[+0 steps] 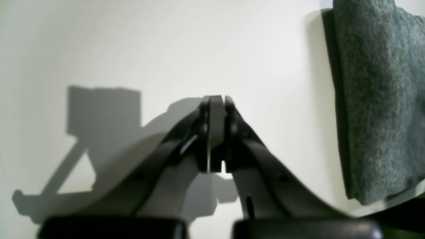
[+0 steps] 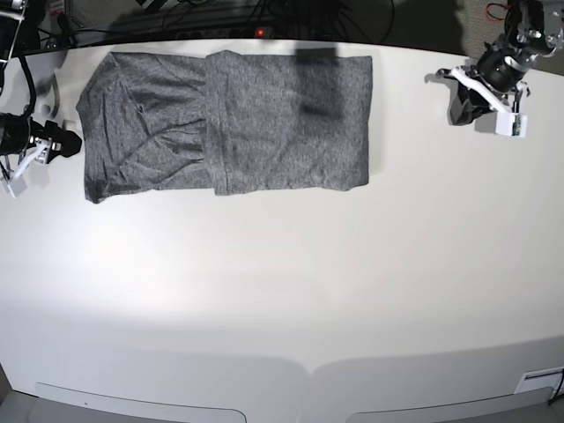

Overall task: Fold the T-shirt properly
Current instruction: 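Move the right gripper back toward the folded shirt's edge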

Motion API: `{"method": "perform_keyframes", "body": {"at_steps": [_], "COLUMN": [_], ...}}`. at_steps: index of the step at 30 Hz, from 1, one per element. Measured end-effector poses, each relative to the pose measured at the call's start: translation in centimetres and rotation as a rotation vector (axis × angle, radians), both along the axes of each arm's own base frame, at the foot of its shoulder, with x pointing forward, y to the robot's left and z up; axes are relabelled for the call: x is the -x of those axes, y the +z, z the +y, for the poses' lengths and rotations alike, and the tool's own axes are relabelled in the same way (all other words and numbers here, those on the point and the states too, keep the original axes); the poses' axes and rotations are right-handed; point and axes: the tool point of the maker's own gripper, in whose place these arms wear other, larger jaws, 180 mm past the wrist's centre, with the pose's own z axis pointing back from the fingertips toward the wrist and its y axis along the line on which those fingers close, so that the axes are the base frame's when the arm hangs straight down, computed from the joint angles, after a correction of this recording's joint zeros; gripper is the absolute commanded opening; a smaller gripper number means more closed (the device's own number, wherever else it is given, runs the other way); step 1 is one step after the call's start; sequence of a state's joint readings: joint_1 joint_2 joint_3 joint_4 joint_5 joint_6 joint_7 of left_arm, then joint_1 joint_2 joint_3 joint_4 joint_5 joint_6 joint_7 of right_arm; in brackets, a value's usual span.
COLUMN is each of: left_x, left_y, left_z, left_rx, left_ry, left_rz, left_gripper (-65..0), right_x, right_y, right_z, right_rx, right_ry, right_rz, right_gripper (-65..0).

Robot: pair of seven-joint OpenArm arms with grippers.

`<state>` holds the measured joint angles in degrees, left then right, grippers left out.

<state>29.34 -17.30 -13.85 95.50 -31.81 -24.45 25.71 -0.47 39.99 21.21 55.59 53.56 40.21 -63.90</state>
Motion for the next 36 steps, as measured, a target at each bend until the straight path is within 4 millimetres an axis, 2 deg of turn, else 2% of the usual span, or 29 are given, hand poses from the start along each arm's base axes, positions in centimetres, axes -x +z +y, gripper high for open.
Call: {"method": "perform_keyframes", "body": {"at_steps": [10,11,14,16,17,18,21,22,24,26,30,32,36], "left_x": [0.0,0.0,0.0,0.0,0.0,0.0,0.0,0.0,0.0,0.0,0.0,0.0,0.0], "left_y": [0.0,0.0,0.0,0.0,0.0,0.0,0.0,0.0,0.0,0.0,0.0,0.0,0.0], "left_z": [0.0,0.0,0.0,0.0,0.0,0.0,0.0,0.0,0.0,0.0,0.0,0.0,0.0], "left_rx": [0.0,0.0,0.0,0.0,0.0,0.0,0.0,0.0,0.0,0.0,0.0,0.0,0.0], "left_ry": [0.0,0.0,0.0,0.0,0.0,0.0,0.0,0.0,0.0,0.0,0.0,0.0,0.0], "left_rz": [0.0,0.0,0.0,0.0,0.0,0.0,0.0,0.0,0.0,0.0,0.0,0.0,0.0], "left_gripper": [-65.0,-65.0,-65.0,-65.0,-65.0,-65.0,-65.0,-65.0,-65.0,-65.0,-65.0,-65.0,-65.0], "right_x": [0.0,0.0,-0.2,-0.3,-0.4,-0.5,-0.2,-0.2,-0.2,-0.3,-0.5,-0.7,-0.1], "right_y": [0.0,0.0,0.2,0.2,0.1,0.2,-0.2,-0.3,-0.3,-0.3,0.2,0.7,1.2], "right_z": [0.0,0.0,0.6,1.1,1.1,1.2,1.3,1.4,1.5,1.5,2.0,2.0,0.7], "right_rx": [0.0,0.0,-0.028,-0.043,-0.043,-0.043,-0.039,-0.04,-0.038,-0.037,-0.069,-0.087,-0.057], "right_ry": [0.0,0.0,0.009,0.015,0.017,0.017,0.022,0.023,0.026,0.031,0.042,0.041,0.048], "right_rz": [0.0,0.0,-0.008,-0.011,-0.014,-0.016,-0.002,0.0,0.002,0.008,0.004,-0.003,0.026], "right_gripper": [-35.6,-33.6,-22.5,-22.5,-25.7,-31.7,-53.4,-57.1,-57.3,-51.2,-26.3,-18.3,-17.9]}}
